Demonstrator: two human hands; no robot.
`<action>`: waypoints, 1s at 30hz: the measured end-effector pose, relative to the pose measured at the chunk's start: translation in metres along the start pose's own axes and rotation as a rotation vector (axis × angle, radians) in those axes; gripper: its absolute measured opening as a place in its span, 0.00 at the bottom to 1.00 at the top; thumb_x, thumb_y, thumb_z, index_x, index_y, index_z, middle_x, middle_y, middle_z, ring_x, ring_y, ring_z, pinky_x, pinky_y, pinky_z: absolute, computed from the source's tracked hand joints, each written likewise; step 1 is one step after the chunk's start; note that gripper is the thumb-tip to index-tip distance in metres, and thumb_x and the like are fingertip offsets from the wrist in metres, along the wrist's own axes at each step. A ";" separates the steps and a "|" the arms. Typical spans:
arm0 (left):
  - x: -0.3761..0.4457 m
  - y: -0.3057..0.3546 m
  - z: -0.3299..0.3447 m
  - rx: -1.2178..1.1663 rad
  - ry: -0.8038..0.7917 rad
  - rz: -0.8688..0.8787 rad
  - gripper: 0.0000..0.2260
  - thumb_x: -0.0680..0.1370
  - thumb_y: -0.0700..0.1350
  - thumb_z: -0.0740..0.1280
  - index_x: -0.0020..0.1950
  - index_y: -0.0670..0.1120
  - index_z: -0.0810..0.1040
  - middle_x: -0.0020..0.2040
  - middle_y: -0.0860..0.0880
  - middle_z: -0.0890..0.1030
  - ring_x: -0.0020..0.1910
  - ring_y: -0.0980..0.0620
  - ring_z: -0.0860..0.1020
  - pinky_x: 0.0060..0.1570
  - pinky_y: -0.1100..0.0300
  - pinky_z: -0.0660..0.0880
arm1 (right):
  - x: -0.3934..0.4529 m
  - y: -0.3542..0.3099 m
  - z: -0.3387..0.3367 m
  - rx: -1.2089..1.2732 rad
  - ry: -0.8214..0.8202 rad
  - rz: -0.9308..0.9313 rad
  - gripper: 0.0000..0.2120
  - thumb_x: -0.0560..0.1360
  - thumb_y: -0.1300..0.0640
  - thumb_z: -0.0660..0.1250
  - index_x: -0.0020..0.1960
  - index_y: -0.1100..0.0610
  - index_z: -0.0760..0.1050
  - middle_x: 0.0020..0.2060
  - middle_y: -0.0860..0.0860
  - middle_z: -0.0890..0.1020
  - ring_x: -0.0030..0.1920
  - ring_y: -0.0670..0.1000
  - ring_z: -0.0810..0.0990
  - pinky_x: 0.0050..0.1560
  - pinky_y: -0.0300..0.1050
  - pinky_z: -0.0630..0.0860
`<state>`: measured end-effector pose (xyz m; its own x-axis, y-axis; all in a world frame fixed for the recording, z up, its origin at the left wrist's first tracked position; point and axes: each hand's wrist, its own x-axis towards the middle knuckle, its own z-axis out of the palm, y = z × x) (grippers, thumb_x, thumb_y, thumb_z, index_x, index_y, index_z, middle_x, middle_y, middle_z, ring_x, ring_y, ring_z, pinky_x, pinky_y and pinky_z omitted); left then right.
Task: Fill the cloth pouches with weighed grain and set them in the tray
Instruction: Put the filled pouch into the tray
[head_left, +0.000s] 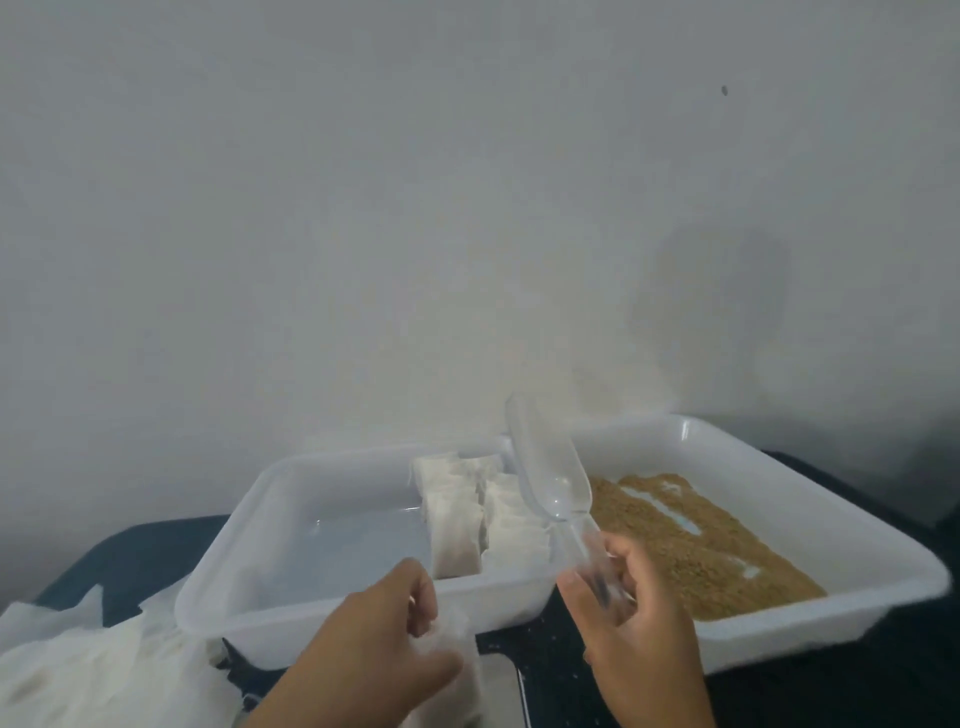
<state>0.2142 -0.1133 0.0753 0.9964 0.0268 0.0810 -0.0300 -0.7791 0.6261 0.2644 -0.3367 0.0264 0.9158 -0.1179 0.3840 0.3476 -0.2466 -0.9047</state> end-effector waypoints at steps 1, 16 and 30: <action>0.002 0.003 -0.004 0.003 0.012 0.016 0.14 0.68 0.54 0.73 0.43 0.54 0.68 0.36 0.66 0.78 0.31 0.61 0.72 0.36 0.67 0.70 | 0.001 -0.001 -0.001 -0.009 -0.002 -0.006 0.14 0.74 0.50 0.76 0.54 0.38 0.75 0.47 0.28 0.80 0.42 0.39 0.83 0.37 0.48 0.84; 0.090 0.028 -0.031 -0.021 0.183 0.038 0.07 0.77 0.45 0.69 0.50 0.57 0.74 0.42 0.54 0.84 0.32 0.59 0.77 0.28 0.69 0.69 | 0.000 -0.009 -0.003 -0.027 0.084 0.035 0.14 0.71 0.51 0.79 0.53 0.41 0.79 0.38 0.40 0.85 0.32 0.44 0.84 0.33 0.48 0.82; 0.159 -0.005 0.025 0.307 -0.227 -0.051 0.12 0.76 0.42 0.70 0.49 0.56 0.70 0.54 0.53 0.78 0.50 0.54 0.76 0.42 0.67 0.72 | 0.011 -0.006 -0.006 0.007 0.055 0.087 0.11 0.70 0.53 0.80 0.49 0.48 0.81 0.36 0.49 0.86 0.35 0.46 0.83 0.39 0.41 0.81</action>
<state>0.3745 -0.1208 0.0654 0.9893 -0.0423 -0.1393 0.0109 -0.9326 0.3607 0.2715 -0.3424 0.0375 0.9302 -0.1911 0.3134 0.2689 -0.2266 -0.9361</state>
